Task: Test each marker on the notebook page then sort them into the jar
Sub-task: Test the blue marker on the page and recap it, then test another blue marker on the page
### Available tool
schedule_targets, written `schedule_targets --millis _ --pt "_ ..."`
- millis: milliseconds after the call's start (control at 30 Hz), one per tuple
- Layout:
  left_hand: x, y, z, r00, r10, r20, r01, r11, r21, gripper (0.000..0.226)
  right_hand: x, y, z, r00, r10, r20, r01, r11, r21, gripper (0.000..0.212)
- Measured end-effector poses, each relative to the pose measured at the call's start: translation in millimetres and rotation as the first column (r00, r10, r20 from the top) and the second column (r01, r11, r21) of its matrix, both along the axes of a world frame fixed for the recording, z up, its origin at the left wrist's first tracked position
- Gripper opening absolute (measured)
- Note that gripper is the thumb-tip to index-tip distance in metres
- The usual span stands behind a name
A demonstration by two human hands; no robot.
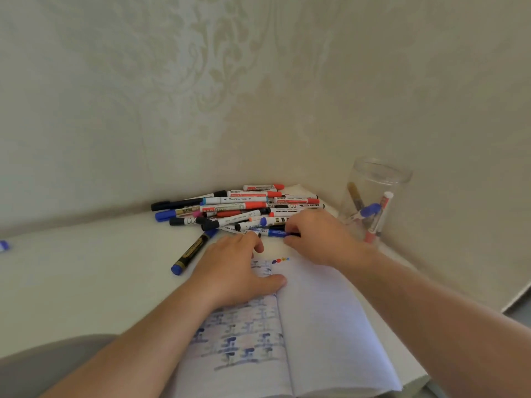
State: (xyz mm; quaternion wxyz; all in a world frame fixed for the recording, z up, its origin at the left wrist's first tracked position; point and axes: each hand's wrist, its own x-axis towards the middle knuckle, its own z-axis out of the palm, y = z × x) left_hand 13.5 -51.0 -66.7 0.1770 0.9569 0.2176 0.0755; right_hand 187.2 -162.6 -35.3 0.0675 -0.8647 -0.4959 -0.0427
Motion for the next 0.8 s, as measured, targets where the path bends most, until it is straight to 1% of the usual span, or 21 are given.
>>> schedule_targets --millis 100,167,233,300,367,400,433,467,500,533,567,600,633,700,800 --pt "0.4 1.3 -1.2 1.000 0.001 0.020 -0.001 1.000 0.008 0.065 12.4 8.8 -18.5 0.998 -0.068 -0.012 0.068 0.997 0.039 0.014" --pt "0.4 2.7 -2.2 1.000 0.004 0.025 -0.004 1.000 0.007 0.065 18.6 8.9 -20.6 0.997 -0.074 -0.027 0.075 0.997 0.032 0.015" --pt "0.0 3.2 -2.6 1.000 0.004 0.027 -0.004 1.000 0.005 0.065 25.1 3.3 -15.5 0.998 -0.063 -0.009 0.062 0.998 -0.013 0.016" --pt "-0.7 2.6 -1.6 1.000 0.001 0.028 -0.001 1.000 -0.003 0.066 28.1 -9.3 -2.3 0.998 -0.057 0.028 0.059 0.994 -0.096 0.019" --pt "-1.1 1.7 0.3 0.999 -0.001 0.034 0.001 1.000 -0.015 0.065 24.7 -28.5 16.0 0.997 -0.071 0.014 0.073 0.981 -0.179 0.020" --pt "-1.4 1.3 1.0 0.999 -0.002 0.042 0.002 1.000 -0.019 0.064 20.3 -38.5 23.5 0.997 -0.076 -0.026 0.070 0.982 -0.177 0.018" --pt "-1.5 0.7 1.5 0.999 -0.003 0.054 0.005 1.000 -0.022 0.063 15.3 -47.7 28.4 0.992 -0.075 -0.103 0.063 0.991 -0.120 0.015" --pt "-2.1 0.1 1.5 0.998 -0.005 0.070 0.007 1.000 -0.024 0.063 9.0 -54.5 29.9 0.971 -0.059 -0.233 0.057 0.998 -0.014 0.009" --pt "-3.1 -0.3 0.9 0.996 -0.009 0.091 0.011 1.000 -0.024 0.064 1.1 -58.2 28.1 0.915 -0.013 -0.404 0.060 0.993 0.104 0.006" --pt "-3.9 -0.6 0.3 0.993 -0.015 0.114 0.017 1.000 -0.019 0.065 -7.6 -59.2 25.5 0.817 0.059 -0.574 0.065 0.979 0.194 0.006" --pt "-4.6 -0.9 -0.4 0.990 -0.022 0.137 0.023 1.000 -0.009 0.066 -13.8 -57.4 21.0 0.699 0.137 -0.702 0.068 0.964 0.256 0.008" --pt "-5.2 -1.0 -1.4 0.987 -0.031 0.157 0.031 1.000 0.004 0.068 -16.9 -54.3 15.8 0.600 0.209 -0.772 0.077 0.946 0.315 0.010" --pt "-5.6 -1.6 -2.2 0.984 -0.043 0.175 0.040 0.999 0.019 0.069 -17.4 -50.7 10.7 0.542 0.268 -0.797 0.096 0.922 0.375 0.011" --pt "-6.5 -2.6 -5.3 0.976 -0.067 0.208 0.058 0.997 0.049 0.071 -14.7 -43.2 3.4 0.484 0.364 -0.796 0.142 0.865 0.482 0.014" --pt "-8.7 -4.0 -11.4 0.949 -0.122 0.290 0.089 0.988 0.125 0.060 -10.9 -39.0 -8.1 0.375 0.473 -0.797 0.158 0.815 0.558 0.017"
